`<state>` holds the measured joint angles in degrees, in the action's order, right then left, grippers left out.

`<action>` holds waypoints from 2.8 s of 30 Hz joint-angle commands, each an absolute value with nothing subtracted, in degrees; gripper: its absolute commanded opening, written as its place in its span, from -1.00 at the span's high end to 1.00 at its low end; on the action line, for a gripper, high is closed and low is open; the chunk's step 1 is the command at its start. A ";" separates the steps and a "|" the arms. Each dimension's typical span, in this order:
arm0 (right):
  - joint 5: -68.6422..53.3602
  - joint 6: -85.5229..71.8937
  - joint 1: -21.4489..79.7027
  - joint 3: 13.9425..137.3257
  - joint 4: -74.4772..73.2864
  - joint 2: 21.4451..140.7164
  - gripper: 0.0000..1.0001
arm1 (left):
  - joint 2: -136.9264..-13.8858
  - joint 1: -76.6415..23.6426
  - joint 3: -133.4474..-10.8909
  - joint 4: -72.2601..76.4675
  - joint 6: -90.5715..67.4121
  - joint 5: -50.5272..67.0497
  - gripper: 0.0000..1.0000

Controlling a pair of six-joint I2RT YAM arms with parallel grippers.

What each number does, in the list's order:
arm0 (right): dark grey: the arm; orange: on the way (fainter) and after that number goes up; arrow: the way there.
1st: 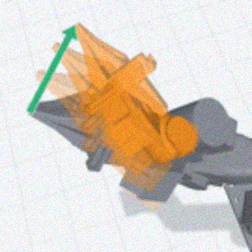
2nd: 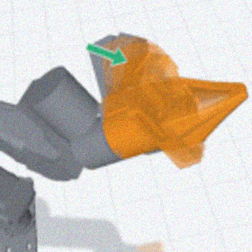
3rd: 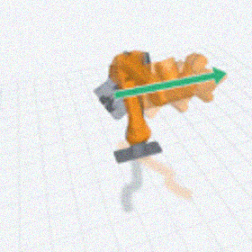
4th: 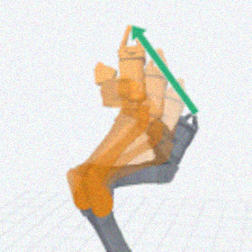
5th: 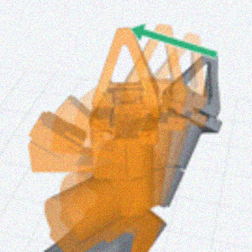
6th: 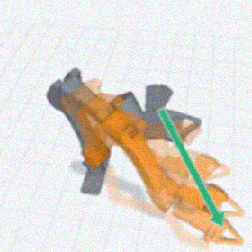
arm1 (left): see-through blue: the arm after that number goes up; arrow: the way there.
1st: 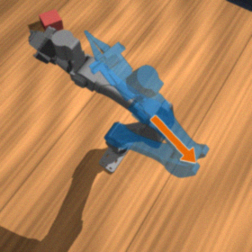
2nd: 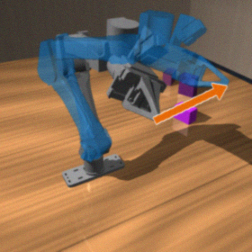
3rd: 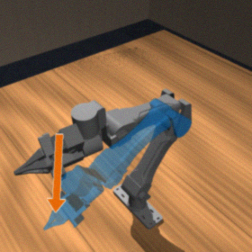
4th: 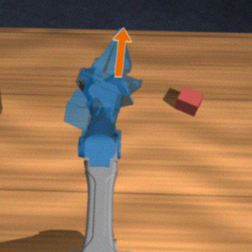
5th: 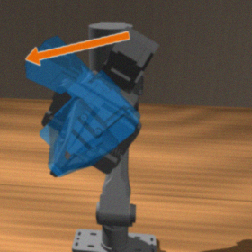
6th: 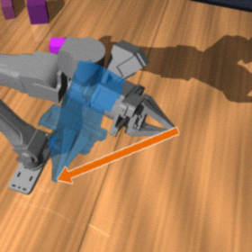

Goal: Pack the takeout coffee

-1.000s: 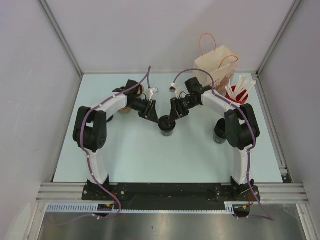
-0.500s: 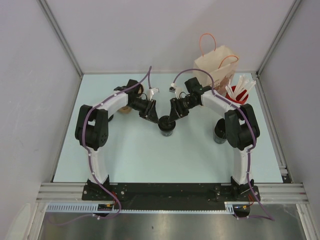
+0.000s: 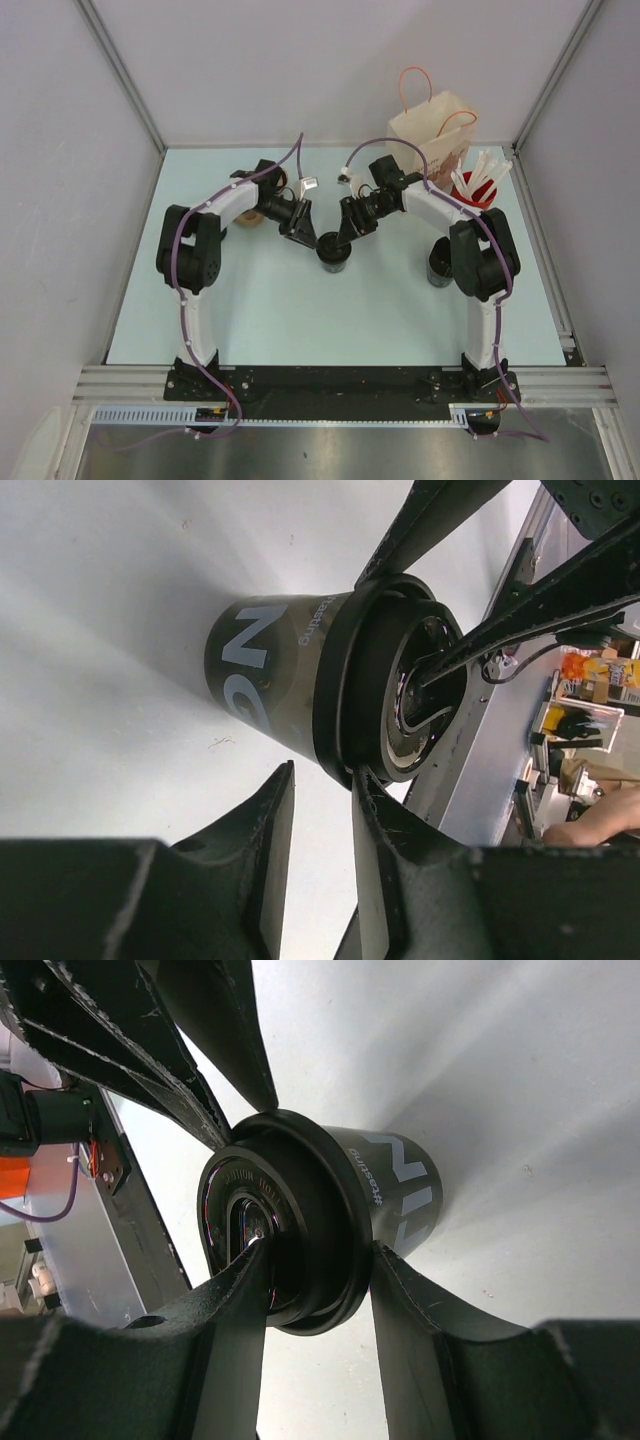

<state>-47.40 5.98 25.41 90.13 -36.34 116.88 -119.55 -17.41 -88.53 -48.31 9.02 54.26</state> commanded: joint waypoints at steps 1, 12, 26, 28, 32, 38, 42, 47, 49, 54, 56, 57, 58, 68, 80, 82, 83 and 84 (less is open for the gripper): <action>-38.85 10.28 27.86 86.75 -39.46 119.88 0.13 | -128.23 -20.65 -83.85 -47.55 16.26 28.39 0.33; -39.55 10.37 28.04 86.84 -39.46 119.79 0.13 | -123.05 -17.94 -88.83 -47.10 16.00 39.08 -0.33; -42.72 11.25 28.21 88.77 -40.17 121.73 0.13 | -125.78 -15.65 -97.47 -49.05 17.49 66.77 -0.40; -42.63 11.34 28.30 88.60 -40.25 121.73 0.13 | -124.72 -15.12 -97.56 -48.34 17.23 68.90 -0.41; -42.45 11.43 28.39 88.42 -40.25 121.82 0.12 | -123.05 -14.68 -98.61 -46.23 15.12 69.87 -0.44; -42.45 11.25 28.39 88.42 -40.17 121.55 0.13 | -124.45 -14.59 -99.23 -46.67 14.59 68.20 -0.42; -42.10 11.25 28.39 88.33 -40.08 121.29 0.13 | -123.93 -14.33 -96.34 -47.20 16.70 67.32 -0.38; -42.01 11.16 28.30 88.24 -39.99 121.20 0.13 | -122.78 -12.49 -93.08 -47.81 18.63 68.29 -0.29; -41.84 11.25 28.30 88.15 -40.08 121.11 0.12 | -122.78 -11.87 -92.64 -49.12 19.94 69.08 -0.26; -41.57 11.16 28.30 88.07 -39.99 120.94 0.13 | -123.31 -11.43 -92.28 -51.76 22.41 70.93 -0.23; -41.31 11.16 28.30 87.98 -39.99 120.94 0.12 | -123.48 -11.51 -92.55 -52.64 23.46 71.19 -0.23; -41.31 11.08 28.39 87.98 -39.99 120.76 0.12 | -123.57 -11.60 -92.55 -52.65 23.47 70.67 -0.22; -41.13 11.16 28.39 87.98 -39.99 120.67 0.12 | -123.57 -11.69 -92.55 -52.56 23.38 70.40 -0.22; -40.78 11.25 28.48 87.89 -39.90 120.85 0.12 | -124.54 -12.30 -93.07 -52.21 22.68 70.49 -0.22; -40.17 11.25 28.65 87.89 -39.73 121.20 0.12 | -125.33 -13.53 -92.73 -54.23 24.70 70.57 -0.22; -40.25 11.25 28.65 87.98 -39.73 121.20 0.13 | -125.42 -13.53 -92.99 -54.67 25.14 70.75 -0.22; -40.34 11.25 28.74 87.89 -39.81 121.20 0.12 | -125.33 -13.54 -93.08 -54.75 25.14 70.93 -0.22; -40.25 11.25 28.65 87.98 -39.73 121.29 0.13 | -125.42 -13.54 -93.16 -54.76 25.22 70.67 -0.22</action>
